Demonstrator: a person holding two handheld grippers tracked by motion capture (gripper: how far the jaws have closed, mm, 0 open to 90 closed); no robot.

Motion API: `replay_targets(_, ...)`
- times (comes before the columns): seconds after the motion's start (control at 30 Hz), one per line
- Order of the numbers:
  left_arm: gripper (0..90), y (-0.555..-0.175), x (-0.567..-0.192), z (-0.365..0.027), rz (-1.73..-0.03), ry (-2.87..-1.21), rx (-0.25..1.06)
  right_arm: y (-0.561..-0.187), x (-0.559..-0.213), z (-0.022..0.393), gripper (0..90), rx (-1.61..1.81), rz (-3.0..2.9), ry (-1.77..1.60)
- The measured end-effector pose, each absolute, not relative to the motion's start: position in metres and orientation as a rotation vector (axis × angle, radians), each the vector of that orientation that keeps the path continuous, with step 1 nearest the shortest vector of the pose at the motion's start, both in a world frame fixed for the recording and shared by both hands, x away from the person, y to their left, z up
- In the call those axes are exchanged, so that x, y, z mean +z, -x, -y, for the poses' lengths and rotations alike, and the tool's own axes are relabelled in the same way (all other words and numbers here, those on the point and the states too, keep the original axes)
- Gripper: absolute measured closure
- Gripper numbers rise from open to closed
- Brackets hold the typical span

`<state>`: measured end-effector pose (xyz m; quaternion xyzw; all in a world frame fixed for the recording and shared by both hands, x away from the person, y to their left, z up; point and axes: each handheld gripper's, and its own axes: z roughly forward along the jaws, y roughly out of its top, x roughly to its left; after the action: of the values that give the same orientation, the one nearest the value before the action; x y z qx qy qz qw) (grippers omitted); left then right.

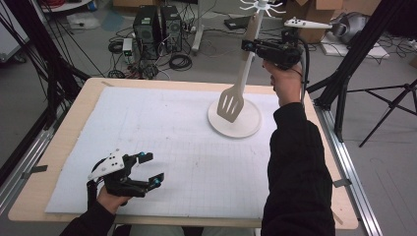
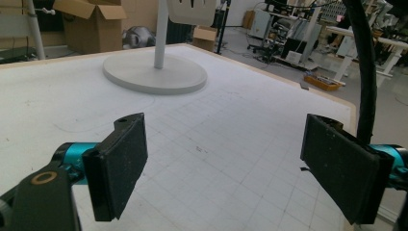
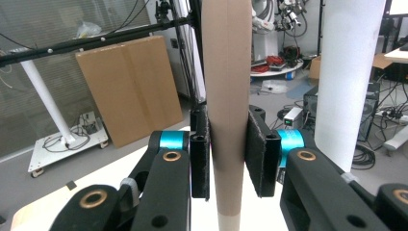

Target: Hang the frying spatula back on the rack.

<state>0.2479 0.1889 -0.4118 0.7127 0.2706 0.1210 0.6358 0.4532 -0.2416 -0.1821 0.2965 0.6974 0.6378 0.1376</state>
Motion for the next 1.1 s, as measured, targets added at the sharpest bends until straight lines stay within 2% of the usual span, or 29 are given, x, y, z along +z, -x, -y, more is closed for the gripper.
replay_targets(0.13, 17.3, -0.248, -0.412, -0.19, -0.615, -1.631, 0.273, -0.451, -0.184, 0.241, 72.0, 1.836, -2.001, -0.856)
replay_targets(0.23, 17.4, -0.248, -0.411, -0.19, -0.619, -1.627, 0.275, -0.442, -0.186, 0.243, 65.8, 1.821, -1.934, -0.863)
replay_targets(0.3, 17.4, -0.248, -0.411, -0.19, -0.619, -1.625, 0.274, -0.434, -0.189, 0.249, 60.1, 1.812, -1.888, -0.884)
replay_targets(0.5, 17.2, -0.248, -0.411, -0.189, -0.62, -1.626, 0.279, -0.402, -0.202, 0.263, 56.0, 1.675, -1.856, -0.915)
replay_targets(0.67, 16.9, -0.248, -0.411, -0.19, -0.637, -1.617, 0.265, -0.365, -0.227, 0.274, 52.7, 1.6, -1.882, -0.901)
replay_targets(0.93, 16.7, -0.247, -0.409, -0.19, -0.635, -1.593, 0.274, -0.315, -0.287, 0.277, 31.8, 1.473, -1.96, -0.892)
replay_targets(1.1, 17.0, -0.248, -0.41, -0.192, -0.642, -1.591, 0.285, -0.287, -0.329, 0.273, 26.1, 1.435, -2.01, -0.877)
